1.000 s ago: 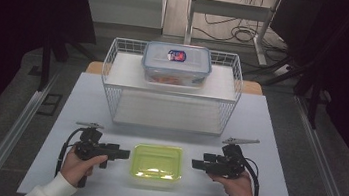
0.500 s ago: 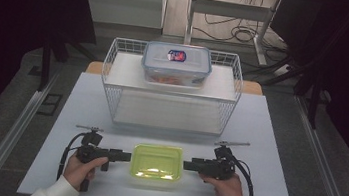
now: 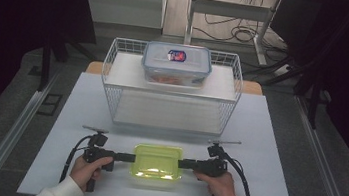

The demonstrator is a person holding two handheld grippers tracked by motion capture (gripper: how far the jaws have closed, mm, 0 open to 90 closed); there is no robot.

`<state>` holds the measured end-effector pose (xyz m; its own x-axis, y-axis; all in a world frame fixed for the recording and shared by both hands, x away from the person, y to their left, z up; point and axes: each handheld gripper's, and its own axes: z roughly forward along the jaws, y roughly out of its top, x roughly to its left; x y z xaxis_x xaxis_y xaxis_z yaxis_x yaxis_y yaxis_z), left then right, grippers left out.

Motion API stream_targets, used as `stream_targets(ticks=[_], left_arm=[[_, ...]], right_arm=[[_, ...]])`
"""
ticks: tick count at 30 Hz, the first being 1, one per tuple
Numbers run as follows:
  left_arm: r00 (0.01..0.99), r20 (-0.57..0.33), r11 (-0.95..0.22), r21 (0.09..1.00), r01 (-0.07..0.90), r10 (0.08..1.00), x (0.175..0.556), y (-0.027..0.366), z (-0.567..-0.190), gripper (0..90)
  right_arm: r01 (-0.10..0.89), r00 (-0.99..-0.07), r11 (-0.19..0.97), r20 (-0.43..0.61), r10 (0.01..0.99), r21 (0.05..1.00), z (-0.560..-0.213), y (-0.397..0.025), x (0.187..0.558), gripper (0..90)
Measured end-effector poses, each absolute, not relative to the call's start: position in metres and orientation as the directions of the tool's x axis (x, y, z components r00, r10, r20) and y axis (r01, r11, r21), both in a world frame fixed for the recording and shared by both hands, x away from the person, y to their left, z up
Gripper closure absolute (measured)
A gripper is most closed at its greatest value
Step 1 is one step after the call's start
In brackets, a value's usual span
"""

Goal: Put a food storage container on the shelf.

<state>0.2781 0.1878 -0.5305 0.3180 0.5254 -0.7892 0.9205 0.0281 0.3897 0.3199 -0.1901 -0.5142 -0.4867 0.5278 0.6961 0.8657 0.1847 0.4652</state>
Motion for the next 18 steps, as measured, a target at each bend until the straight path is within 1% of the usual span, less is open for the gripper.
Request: stream_targets(ticks=[2,4,6,7,9,13,18], left_arm=[[0.314,-0.795,0.029,0.384,0.923,0.520,0.2786,0.1865,-0.5315,61.0],[0.310,-0.804,0.016,0.369,0.929,0.508,0.2794,0.1832,-0.5338,66.6],[0.312,-0.805,0.009,0.367,0.930,0.505,0.2795,0.1824,-0.5349,72.7],[0.310,-0.802,0.003,0.363,0.932,0.511,0.2794,0.1818,-0.5350,73.6],[0.300,-0.812,0.017,0.356,0.934,0.501,0.2791,0.1826,-0.5344,75.7],[0.304,-0.816,0.027,0.362,0.932,0.492,0.2769,0.1835,-0.5321,78.6],[0.323,-0.812,0.024,0.381,0.924,0.487,0.2736,0.1838,-0.5289,81.3]], right_arm=[[0.869,-0.483,0.185,0.701,0.524,0.460,-0.5150,-0.1893,0.3199,60.4],[0.874,-0.476,0.186,0.712,0.517,0.449,-0.5172,-0.1865,0.3196,66.4],[0.877,-0.471,0.186,0.717,0.513,0.443,-0.5181,-0.1857,0.3196,68.2],[0.881,-0.463,0.184,0.714,0.526,0.436,-0.5194,-0.1850,0.3194,71.3],[0.893,-0.440,0.166,0.731,0.521,0.420,-0.5189,-0.1865,0.3196,74.3],[0.914,-0.393,0.118,0.778,0.490,0.387,-0.5192,-0.1912,0.3189,78.7],[0.909,-0.404,0.119,0.777,0.483,0.398,-0.5149,-0.1930,0.3169,81.1]])
